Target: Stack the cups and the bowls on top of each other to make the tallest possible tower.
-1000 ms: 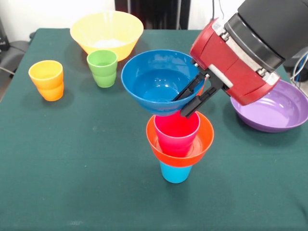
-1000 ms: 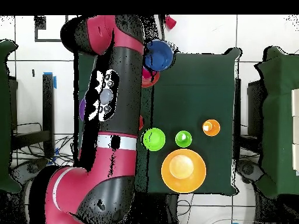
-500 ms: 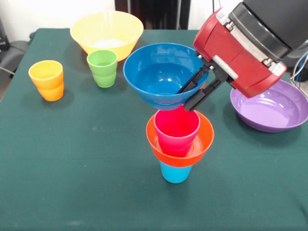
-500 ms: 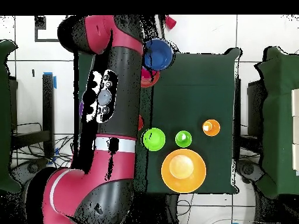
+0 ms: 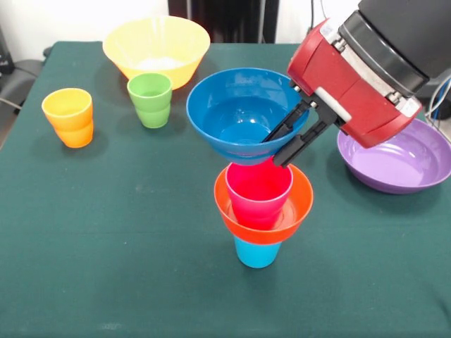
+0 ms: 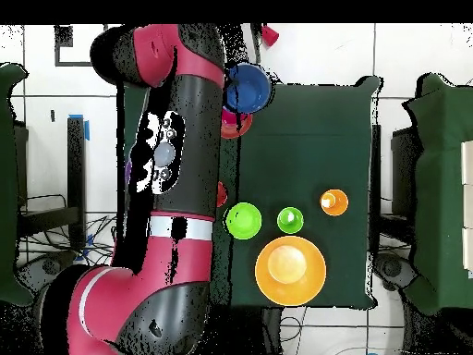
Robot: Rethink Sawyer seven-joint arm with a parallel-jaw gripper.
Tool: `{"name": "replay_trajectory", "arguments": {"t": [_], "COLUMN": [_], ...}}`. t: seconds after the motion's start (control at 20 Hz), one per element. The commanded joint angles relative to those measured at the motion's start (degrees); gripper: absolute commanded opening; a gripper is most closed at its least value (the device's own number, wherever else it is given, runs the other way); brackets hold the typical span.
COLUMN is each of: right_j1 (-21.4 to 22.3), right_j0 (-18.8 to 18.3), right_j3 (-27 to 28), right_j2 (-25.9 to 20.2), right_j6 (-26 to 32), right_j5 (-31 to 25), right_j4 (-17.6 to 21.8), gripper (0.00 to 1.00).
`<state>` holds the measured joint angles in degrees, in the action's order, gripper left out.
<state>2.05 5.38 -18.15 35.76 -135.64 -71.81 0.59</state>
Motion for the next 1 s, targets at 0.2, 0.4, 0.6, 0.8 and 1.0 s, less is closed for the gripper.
{"name": "replay_trajectory", "arguments": {"t": [0.2, 0.4, 0.6, 0.8, 1.0], "right_j1": [-2.8, -3.1, -3.5, -3.8, -3.8], "right_j0": [1.1, 1.2, 1.1, 1.2, 1.3], "right_j3": [-4.5, -4.7, -4.5, -4.1, -4.0], "right_j2": [-3.0, -3.1, -3.1, -3.0, -3.5], "right_j6": [-16.9, -17.1, -17.1, -17.6, -17.8], "right_j5": [1.0, 1.7, 2.0, 1.7, 2.0], "right_j4": [-1.3, -1.2, -1.0, -0.9, -1.4], "gripper": [0.0, 0.0, 0.0, 0.0, 0.0]}}
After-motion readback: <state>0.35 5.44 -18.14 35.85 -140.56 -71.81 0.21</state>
